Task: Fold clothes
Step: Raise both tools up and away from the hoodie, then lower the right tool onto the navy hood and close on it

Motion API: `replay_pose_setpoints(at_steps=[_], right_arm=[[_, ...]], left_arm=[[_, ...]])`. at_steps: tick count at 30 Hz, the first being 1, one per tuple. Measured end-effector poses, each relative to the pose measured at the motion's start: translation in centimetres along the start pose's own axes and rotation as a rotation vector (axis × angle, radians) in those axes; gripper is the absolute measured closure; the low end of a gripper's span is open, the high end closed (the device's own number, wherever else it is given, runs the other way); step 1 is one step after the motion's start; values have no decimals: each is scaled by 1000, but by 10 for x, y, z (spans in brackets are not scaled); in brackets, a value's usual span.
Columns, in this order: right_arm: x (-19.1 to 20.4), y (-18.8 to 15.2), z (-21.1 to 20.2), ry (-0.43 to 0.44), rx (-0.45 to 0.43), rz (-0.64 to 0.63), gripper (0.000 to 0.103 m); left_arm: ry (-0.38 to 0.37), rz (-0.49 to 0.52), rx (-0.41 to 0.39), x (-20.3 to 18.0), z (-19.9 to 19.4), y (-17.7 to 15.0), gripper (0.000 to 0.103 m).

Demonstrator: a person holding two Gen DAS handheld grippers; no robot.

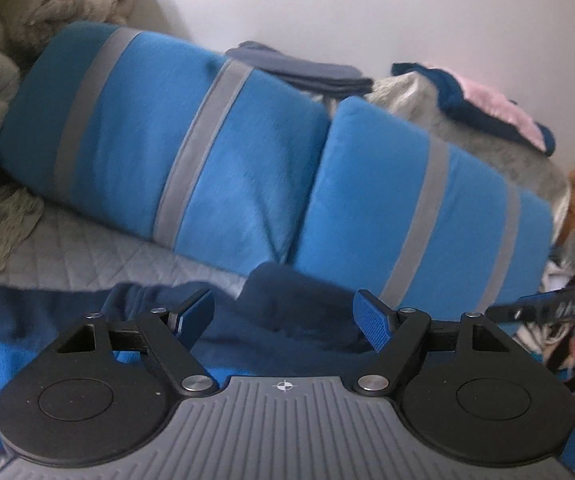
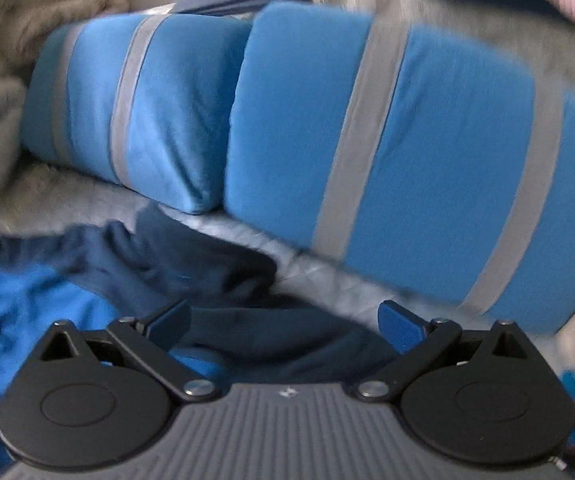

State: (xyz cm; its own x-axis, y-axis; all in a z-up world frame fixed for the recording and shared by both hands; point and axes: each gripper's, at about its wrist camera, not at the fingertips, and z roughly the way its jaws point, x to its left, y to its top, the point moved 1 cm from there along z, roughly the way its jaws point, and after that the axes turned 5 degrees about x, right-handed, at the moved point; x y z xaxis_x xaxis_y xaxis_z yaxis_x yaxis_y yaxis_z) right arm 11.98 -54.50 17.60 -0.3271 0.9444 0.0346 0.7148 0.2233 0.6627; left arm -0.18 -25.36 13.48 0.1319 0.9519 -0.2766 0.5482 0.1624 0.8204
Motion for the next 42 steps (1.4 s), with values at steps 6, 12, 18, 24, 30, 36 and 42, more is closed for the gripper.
replay_pose_setpoints(at_steps=[6,12,18,24,30,36,42], right_arm=[[-8,1,34,70,68,121,0],[-20,7,66,89,92,216,0],[-36,13,95,117,105,352,1],[-49,17,121,176,105,517,4],[-50,23,144,236,96,616,11],[-49,30,169,228,110,655,21],[-54,25,196,278,116,813,30]], left_arm=[[-5,0,44,1,8,0,27],[-37,-27,96,6,14,-4,27],[-42,-18,119,4,20,-6,27],[-52,-11,130,3,22,-6,27],[-74,-19,151,3,25,-7,27],[-78,-15,165,2,27,-8,27],[-70,-22,179,5,30,-8,27]])
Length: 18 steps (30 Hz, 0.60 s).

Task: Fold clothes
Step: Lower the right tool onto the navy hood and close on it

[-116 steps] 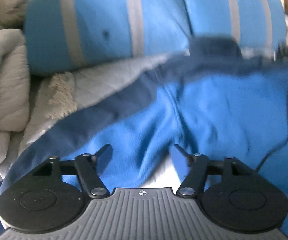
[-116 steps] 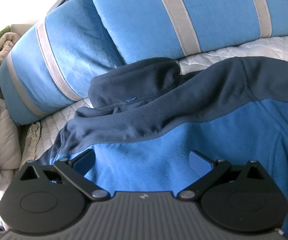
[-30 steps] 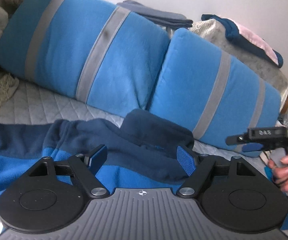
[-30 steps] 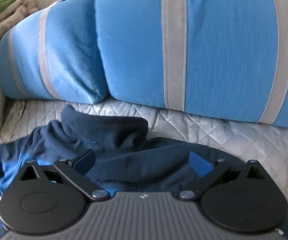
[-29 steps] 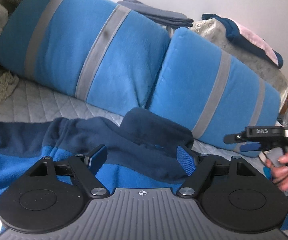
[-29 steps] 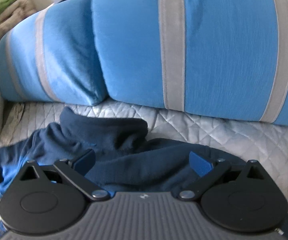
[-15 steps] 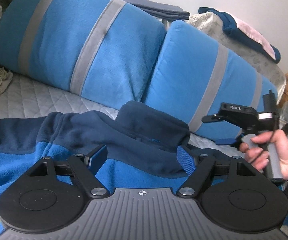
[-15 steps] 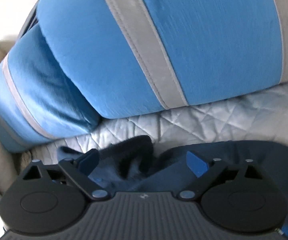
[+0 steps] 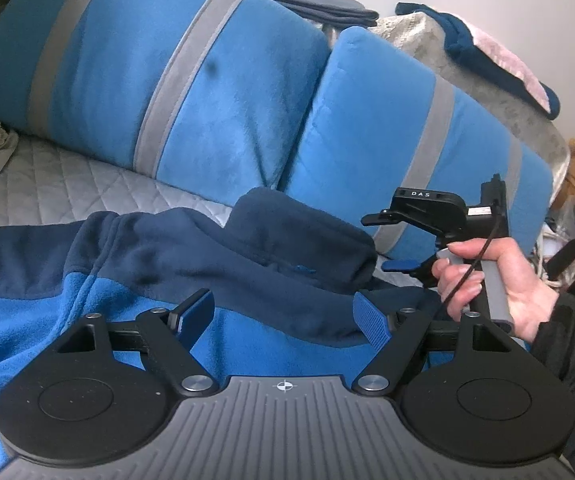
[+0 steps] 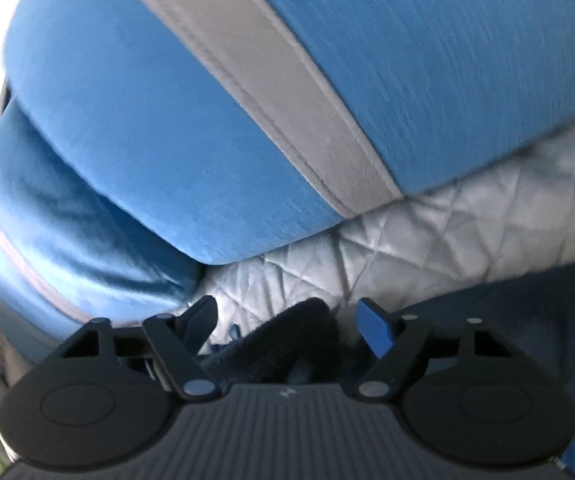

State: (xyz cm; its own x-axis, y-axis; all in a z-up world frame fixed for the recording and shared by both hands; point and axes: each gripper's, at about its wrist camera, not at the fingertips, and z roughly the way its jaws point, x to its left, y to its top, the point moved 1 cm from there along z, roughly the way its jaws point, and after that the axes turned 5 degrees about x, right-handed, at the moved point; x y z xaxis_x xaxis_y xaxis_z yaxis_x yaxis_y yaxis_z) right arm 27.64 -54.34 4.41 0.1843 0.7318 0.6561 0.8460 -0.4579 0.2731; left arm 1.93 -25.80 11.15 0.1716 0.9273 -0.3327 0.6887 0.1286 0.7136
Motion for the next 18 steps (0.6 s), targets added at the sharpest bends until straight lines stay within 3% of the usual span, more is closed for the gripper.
replay_pose_setpoints(at_steps=[6,11,18], right_arm=[[-1,-11,15,-9,31,11,53],[11,-21,7,-53,25,-104,77],[31,-43,-18,-110,3,-264,83]], left_arm=[[2,-4,8,1,1,0,27],[4,-5,12,2,2,0,27],[7,-7,15,3,3,-1,27]])
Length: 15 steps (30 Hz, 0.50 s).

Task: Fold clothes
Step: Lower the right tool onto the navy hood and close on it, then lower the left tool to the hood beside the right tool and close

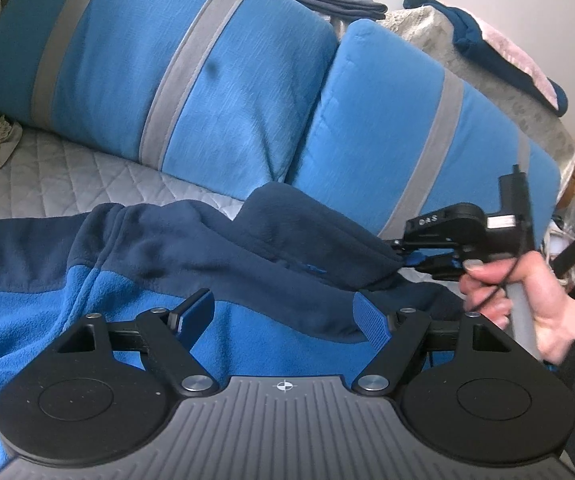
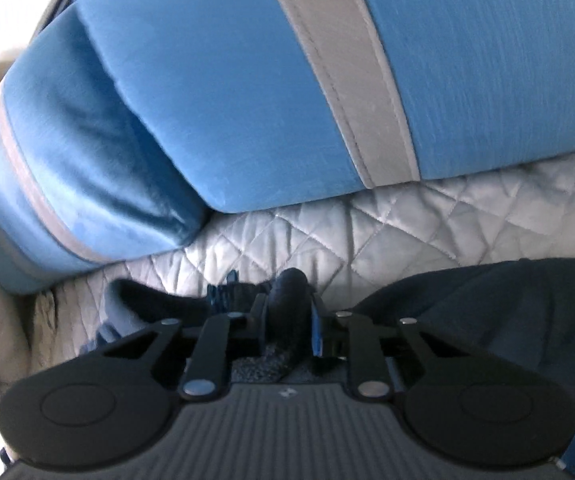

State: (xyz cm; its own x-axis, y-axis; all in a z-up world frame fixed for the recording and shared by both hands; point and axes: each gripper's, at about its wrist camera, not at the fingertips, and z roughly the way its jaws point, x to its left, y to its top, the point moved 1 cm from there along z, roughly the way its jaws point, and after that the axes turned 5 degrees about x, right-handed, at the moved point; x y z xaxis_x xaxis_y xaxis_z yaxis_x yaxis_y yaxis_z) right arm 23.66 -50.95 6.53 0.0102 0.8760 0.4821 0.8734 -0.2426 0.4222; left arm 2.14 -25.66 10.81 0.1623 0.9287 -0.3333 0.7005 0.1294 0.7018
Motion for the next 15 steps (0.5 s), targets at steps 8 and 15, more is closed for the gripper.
replay_pose_setpoints(at_steps=[8,15], right_arm=[[14,-40,-33,-28,-19,-92,86],[23,-88,-58,-46,-10,-109,88]], left_arm=[[-29,-19,-10,3,-1,-1,27],[-3,9,-2,0,2,-3,27]])
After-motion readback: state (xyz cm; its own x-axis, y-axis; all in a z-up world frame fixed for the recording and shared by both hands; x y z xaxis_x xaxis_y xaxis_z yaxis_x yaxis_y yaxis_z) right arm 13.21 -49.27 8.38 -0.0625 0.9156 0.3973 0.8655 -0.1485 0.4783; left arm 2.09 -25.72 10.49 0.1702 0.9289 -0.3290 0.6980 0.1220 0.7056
